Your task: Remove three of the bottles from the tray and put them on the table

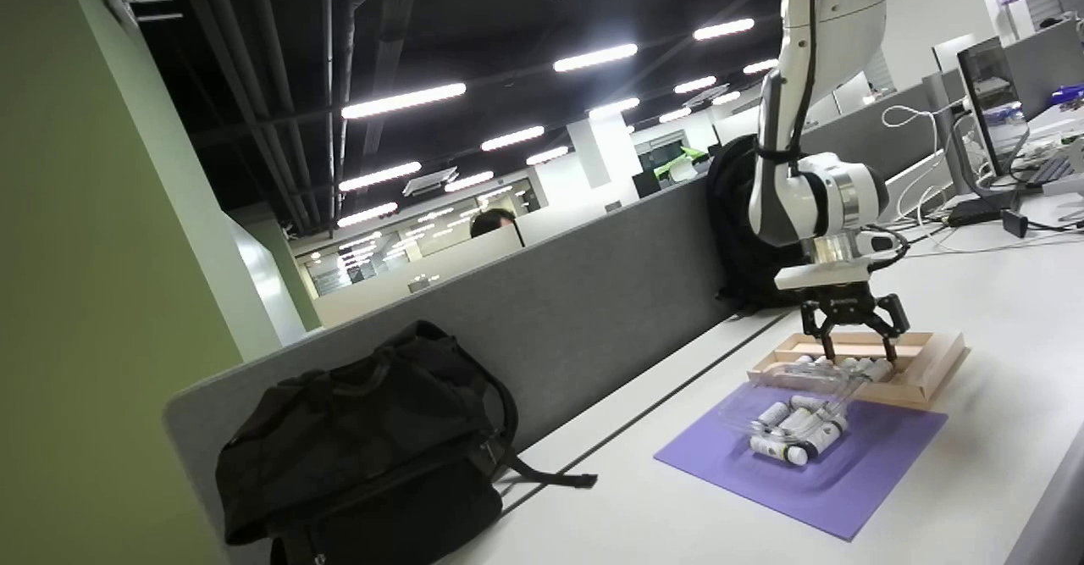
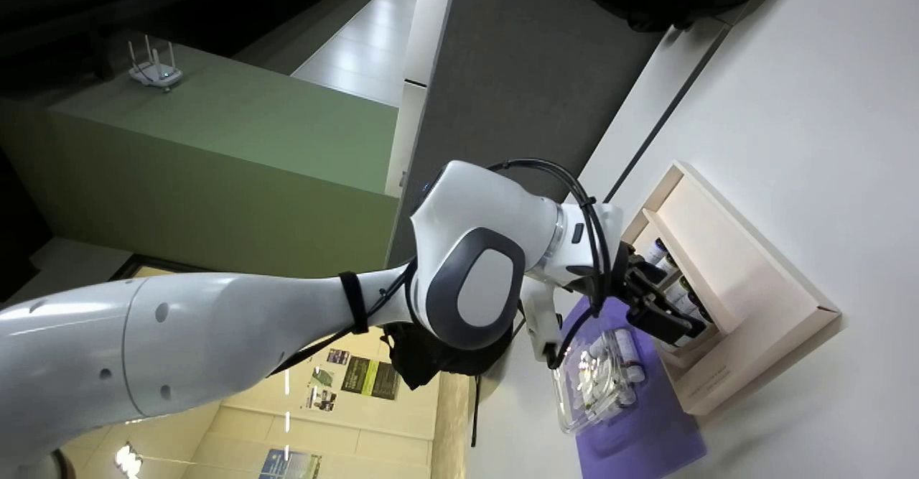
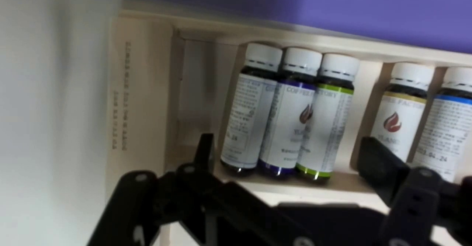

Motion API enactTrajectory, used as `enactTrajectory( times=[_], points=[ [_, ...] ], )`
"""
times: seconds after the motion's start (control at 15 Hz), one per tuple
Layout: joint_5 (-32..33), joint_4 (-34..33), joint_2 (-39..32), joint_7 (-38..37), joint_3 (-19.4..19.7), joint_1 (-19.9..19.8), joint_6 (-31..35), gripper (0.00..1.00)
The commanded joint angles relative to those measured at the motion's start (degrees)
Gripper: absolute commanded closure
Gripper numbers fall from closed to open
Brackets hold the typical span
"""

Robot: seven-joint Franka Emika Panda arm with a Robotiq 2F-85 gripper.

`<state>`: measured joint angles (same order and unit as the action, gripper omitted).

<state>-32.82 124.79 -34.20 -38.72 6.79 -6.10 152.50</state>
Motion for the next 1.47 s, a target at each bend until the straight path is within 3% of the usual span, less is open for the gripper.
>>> enactTrajectory(
  times=[0.0, 0.4, 0.47, 0.6, 1.27, 1.4],
  points=[
    [-1.5, -3.1, -2.9, -1.4, -0.9, -0.7, -1.0, 0.00],
    [-0.9, -4.1, -4.9, -2.6, -0.3, 0.3, -3.8, 0.00],
    [-0.9, -4.1, -4.8, -2.4, -0.4, 0.2, -3.8, 0.25],
    [-1.1, -4.2, -4.6, -2.2, -0.4, 0.2, -3.3, 0.30],
    [-1.1, -4.7, -1.4, -2.0, -0.2, -0.5, -6.7, 0.91],
    [-1.0, -4.4, 0.4, -1.8, 0.0, -0.7, -7.7, 0.92]
  ],
)
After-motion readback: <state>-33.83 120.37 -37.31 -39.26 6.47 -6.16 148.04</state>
